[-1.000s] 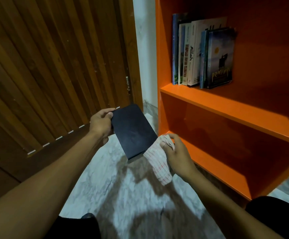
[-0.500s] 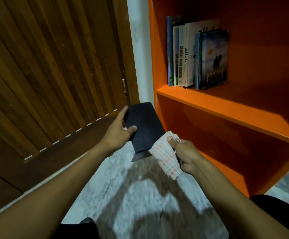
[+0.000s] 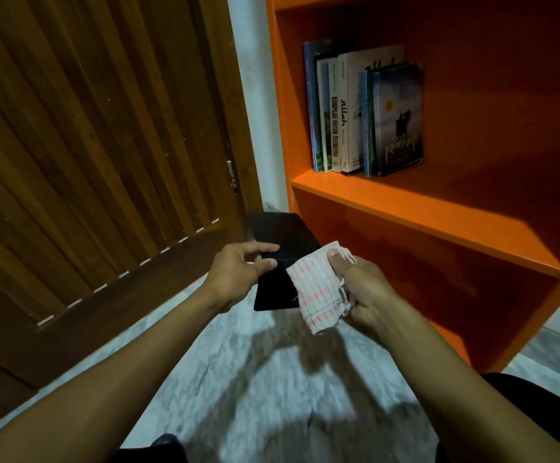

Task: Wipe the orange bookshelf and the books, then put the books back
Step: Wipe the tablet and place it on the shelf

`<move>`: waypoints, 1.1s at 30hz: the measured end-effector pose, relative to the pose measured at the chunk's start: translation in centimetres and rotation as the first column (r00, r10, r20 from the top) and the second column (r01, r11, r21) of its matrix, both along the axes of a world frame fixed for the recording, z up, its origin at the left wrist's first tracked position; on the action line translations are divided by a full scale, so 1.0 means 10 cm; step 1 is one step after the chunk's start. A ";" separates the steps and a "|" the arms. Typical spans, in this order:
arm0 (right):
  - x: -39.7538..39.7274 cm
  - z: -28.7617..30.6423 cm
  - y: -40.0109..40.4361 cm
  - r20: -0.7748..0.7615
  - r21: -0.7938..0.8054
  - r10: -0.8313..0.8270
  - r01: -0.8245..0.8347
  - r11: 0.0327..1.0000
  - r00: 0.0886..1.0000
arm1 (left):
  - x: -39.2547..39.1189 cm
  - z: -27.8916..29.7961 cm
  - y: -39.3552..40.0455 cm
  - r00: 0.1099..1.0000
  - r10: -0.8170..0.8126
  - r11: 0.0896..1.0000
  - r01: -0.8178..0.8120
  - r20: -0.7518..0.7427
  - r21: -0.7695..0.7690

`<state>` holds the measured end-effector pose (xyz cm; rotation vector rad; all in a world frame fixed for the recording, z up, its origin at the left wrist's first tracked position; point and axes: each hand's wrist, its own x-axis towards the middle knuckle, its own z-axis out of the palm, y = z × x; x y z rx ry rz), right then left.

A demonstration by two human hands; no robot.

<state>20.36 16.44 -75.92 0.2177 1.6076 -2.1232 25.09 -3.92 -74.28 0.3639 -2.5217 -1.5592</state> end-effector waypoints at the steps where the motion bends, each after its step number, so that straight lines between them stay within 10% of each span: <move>1: 0.00 0.04 0.02 -0.008 -0.019 -0.017 0.016 1.000 1.000 | -0.02 0.01 0.01 0.999 0.033 0.996 -0.034 0.008 0.079; 7: -0.08 0.14 0.19 -0.031 -0.129 -0.236 0.230 0.965 0.971 | -0.05 0.06 0.02 0.982 0.180 0.902 -0.184 0.048 0.390; 12: -0.10 -0.08 -0.01 -0.384 0.080 -0.351 0.410 0.909 0.854 | -0.03 0.07 0.13 0.991 0.110 0.872 -0.134 0.078 0.471; 19: 0.22 -0.43 -0.43 -0.677 0.395 0.140 0.196 0.898 0.723 | -0.07 -0.06 0.38 0.993 0.099 0.823 -0.120 0.068 0.555; 27: 0.40 -0.63 -0.39 -0.761 0.487 0.423 0.001 0.874 0.492 | -0.13 -0.01 0.10 0.929 0.321 0.663 -0.358 0.183 0.657; 33: 0.41 -0.61 -0.31 -0.722 0.590 0.583 -0.109 0.800 0.372 | -0.13 0.00 -0.12 0.921 0.367 0.727 -0.373 0.134 0.576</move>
